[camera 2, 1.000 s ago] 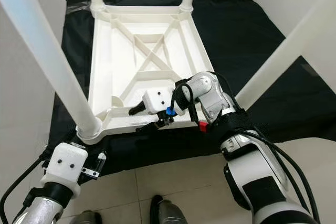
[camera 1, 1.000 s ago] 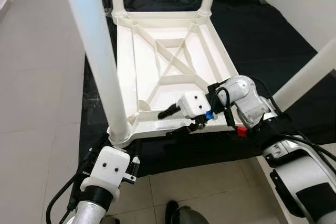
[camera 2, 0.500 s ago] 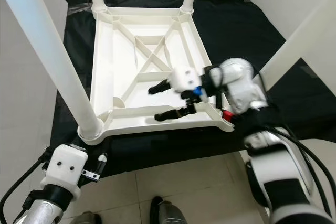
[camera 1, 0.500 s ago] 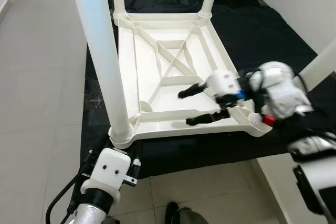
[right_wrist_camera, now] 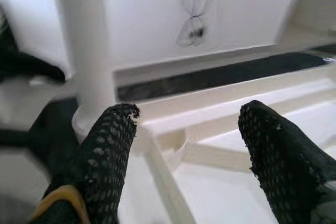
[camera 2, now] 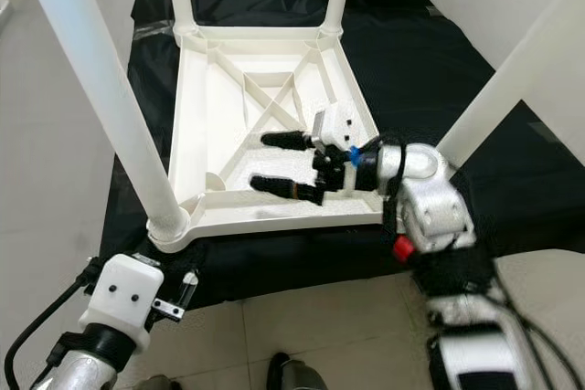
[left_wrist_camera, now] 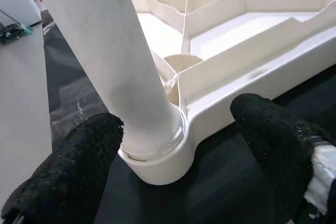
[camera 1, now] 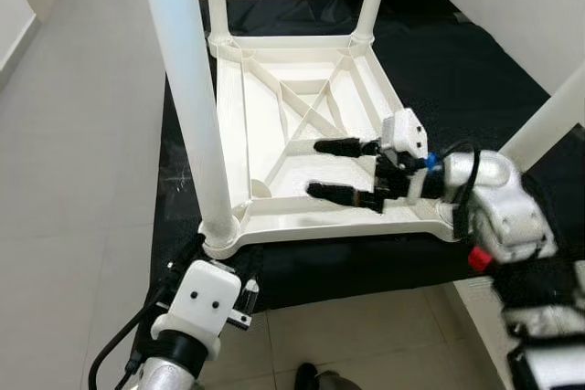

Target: Building children table

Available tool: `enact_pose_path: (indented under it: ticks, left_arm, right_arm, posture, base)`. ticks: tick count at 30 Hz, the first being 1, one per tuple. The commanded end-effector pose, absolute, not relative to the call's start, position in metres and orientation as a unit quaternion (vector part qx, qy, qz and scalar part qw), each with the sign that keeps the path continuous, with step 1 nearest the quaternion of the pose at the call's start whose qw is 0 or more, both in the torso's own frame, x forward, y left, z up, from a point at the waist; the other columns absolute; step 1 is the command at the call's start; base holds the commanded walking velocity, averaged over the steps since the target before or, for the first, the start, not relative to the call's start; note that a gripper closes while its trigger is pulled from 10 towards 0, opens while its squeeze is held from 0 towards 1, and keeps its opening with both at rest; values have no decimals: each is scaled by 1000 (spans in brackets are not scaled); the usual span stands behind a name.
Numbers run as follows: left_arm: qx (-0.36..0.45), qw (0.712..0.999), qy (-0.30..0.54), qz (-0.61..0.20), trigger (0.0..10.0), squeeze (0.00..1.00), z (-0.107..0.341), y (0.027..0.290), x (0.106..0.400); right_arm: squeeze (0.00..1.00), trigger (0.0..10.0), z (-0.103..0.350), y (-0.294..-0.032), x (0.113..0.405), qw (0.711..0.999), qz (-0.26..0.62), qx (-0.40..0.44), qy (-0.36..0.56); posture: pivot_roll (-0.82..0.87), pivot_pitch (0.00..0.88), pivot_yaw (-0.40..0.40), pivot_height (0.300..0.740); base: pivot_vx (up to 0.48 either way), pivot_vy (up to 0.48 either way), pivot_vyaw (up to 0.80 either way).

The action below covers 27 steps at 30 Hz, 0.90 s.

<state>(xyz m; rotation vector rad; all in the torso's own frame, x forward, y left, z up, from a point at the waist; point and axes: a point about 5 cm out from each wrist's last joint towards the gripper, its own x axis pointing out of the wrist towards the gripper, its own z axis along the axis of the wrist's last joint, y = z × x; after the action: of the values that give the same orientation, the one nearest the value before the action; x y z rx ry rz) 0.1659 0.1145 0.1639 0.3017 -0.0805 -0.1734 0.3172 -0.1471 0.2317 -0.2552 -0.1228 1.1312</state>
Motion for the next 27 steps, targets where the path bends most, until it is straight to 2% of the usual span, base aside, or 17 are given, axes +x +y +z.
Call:
enact_pose_path:
  ticks: [1,2,3,6,7,9,18,22,27]
  left_arm:
    - [152,984,-22,-94,10000,0,158,113,164]
    - [152,984,-22,-94,10000,0,158,112,164]
    - [152,984,-22,-94,10000,0,158,112,164]
    - [151,984,-21,-96,10000,0,156,110,165]
    - [151,984,-21,-96,10000,0,156,110,165]
    - [150,984,-18,-97,10000,0,152,108,166]
    - [140,986,-2,-92,10000,0,144,107,169]
    - [139,986,2,-92,10000,0,142,108,170]
    - [138,986,4,-93,10000,0,140,108,171]
  right_arm:
    - [0,10000,232,-150,316,850,512,-106,-61]
    - [0,10000,221,-150,311,877,469,-83,-60]
    - [0,10000,221,-150,311,877,469,-83,-60]
    - [0,10000,187,-157,292,940,338,-16,-42]
    - [0,10000,187,-157,292,940,338,-16,-42]
    - [0,10000,170,-157,277,959,282,11,-29]
    - [0,10000,143,-143,259,976,217,29,7]
    - [0,10000,143,-135,249,982,183,37,1]
    - [0,10000,148,-140,244,990,137,27,-25]
  posture:
    - [100,125,-66,740]
    - [100,124,-66,740]
    - [100,124,-66,740]
    - [96,116,-68,740]
    - [96,116,-68,740]
    - [94,107,-71,740]
    - [99,90,-66,740]
    - [100,77,-64,740]
    - [95,66,-58,740]
  base:
    - [0,0,0]
    - [0,0,0]
    - [0,0,0]
    - [0,0,0]
    - [0,0,0]
    - [0,0,0]
    - [0,0,0]
    - [-312,0,0]
    - [-411,0,0]
